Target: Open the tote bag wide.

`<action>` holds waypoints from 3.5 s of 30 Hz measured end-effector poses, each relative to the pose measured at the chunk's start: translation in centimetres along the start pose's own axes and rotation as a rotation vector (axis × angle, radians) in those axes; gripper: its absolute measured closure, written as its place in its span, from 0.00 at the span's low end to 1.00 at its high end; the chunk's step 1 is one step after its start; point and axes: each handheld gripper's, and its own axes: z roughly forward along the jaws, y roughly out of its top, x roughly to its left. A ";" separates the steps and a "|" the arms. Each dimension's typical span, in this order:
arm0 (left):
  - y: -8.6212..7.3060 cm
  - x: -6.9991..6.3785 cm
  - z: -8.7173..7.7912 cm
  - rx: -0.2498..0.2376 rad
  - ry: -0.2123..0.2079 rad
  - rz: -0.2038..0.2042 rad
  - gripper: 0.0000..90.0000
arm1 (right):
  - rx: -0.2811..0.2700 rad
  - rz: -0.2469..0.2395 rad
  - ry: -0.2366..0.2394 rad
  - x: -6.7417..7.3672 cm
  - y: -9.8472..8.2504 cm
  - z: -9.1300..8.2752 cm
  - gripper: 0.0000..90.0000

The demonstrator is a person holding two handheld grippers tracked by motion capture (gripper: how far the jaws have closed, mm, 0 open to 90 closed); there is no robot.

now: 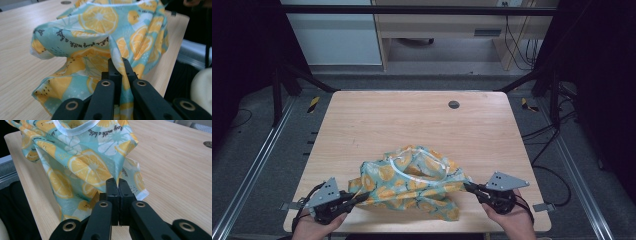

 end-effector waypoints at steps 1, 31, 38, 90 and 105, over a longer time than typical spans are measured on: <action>0.0 -0.1 0.2 0.008 -0.006 0.006 1.00 | 0.003 0.002 0.003 0.0 0.0 0.1 1.00; -1.1 -1.0 0.6 0.179 -0.070 0.164 1.00 | 0.115 -0.154 0.150 1.8 -1.1 0.5 1.00; -1.4 -0.6 2.3 0.276 -0.047 0.217 1.00 | 0.189 -0.165 0.147 1.6 -1.7 1.5 1.00; -1.4 1.1 4.9 0.304 0.040 0.174 0.99 | 0.212 -0.034 -0.113 -0.8 -2.4 1.7 0.30; -1.4 0.7 4.5 0.287 0.051 0.166 0.96 | 0.105 0.006 -0.057 -0.9 3.2 1.4 0.24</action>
